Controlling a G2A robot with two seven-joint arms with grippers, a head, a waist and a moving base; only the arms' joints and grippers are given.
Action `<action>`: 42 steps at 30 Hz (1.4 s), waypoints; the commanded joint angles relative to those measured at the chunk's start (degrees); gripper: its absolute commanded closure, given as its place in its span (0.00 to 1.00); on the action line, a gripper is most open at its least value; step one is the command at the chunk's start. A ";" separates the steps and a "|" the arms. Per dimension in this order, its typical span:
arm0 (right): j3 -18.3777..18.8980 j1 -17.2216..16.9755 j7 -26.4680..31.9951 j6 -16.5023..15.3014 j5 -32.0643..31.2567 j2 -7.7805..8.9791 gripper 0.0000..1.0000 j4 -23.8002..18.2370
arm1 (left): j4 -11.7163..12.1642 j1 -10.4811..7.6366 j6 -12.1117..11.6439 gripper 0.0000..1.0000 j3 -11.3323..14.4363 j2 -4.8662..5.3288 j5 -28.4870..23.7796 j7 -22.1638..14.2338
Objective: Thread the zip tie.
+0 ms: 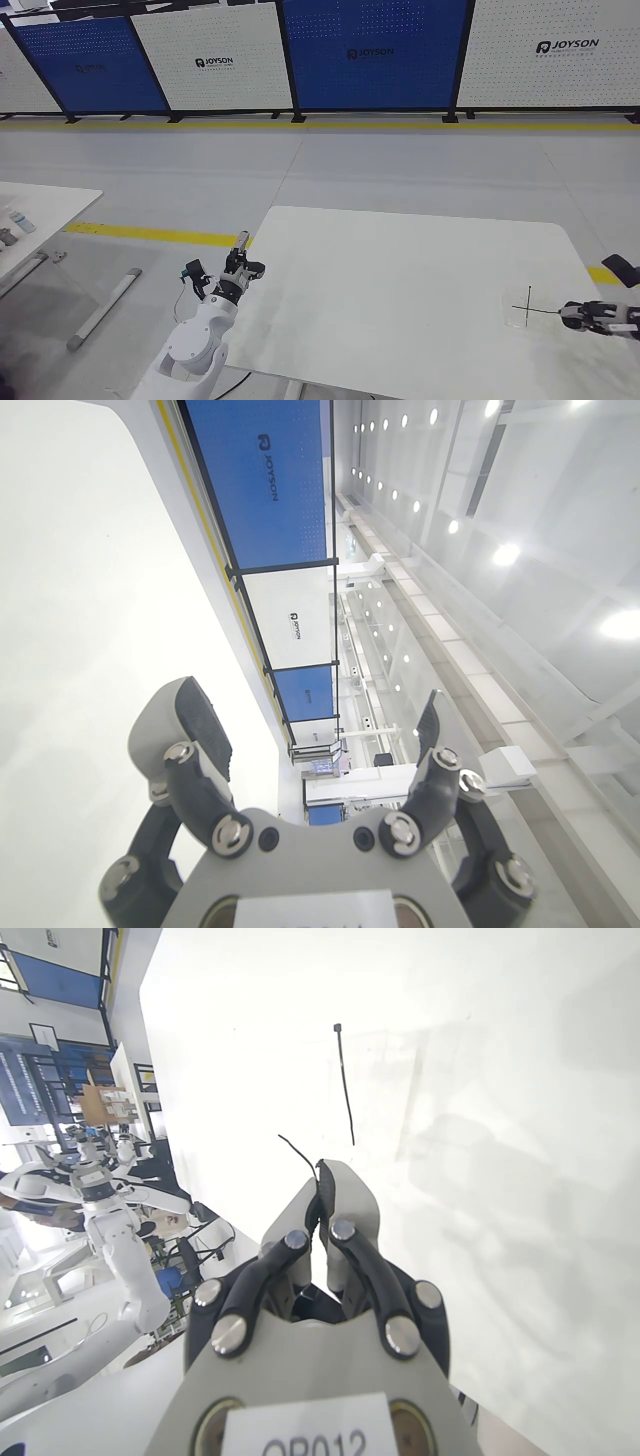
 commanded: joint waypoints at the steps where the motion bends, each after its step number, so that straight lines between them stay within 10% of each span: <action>1: 0.69 -0.45 0.29 -2.69 2.66 0.01 1.00 -0.25 | 0.00 0.00 0.00 0.00 0.00 0.00 0.00 0.00; 10: 6.99 -5.30 0.51 -10.28 12.62 0.91 1.00 -3.92 | 0.00 0.00 0.00 0.00 0.00 0.00 0.00 0.00; 29: 7.66 -7.37 -5.39 -11.63 15.30 0.60 1.00 -4.11 | 0.00 0.00 0.00 0.00 0.00 0.00 0.00 0.00; 34: 4.83 -7.38 -5.17 -17.93 20.64 -0.44 1.00 -4.66 | 0.00 0.00 0.00 0.00 0.00 0.00 0.00 0.00; 42: -2.43 -3.92 -7.46 -13.63 14.56 -1.78 1.00 -6.47 | 0.00 0.00 0.00 0.00 0.00 0.00 0.00 0.00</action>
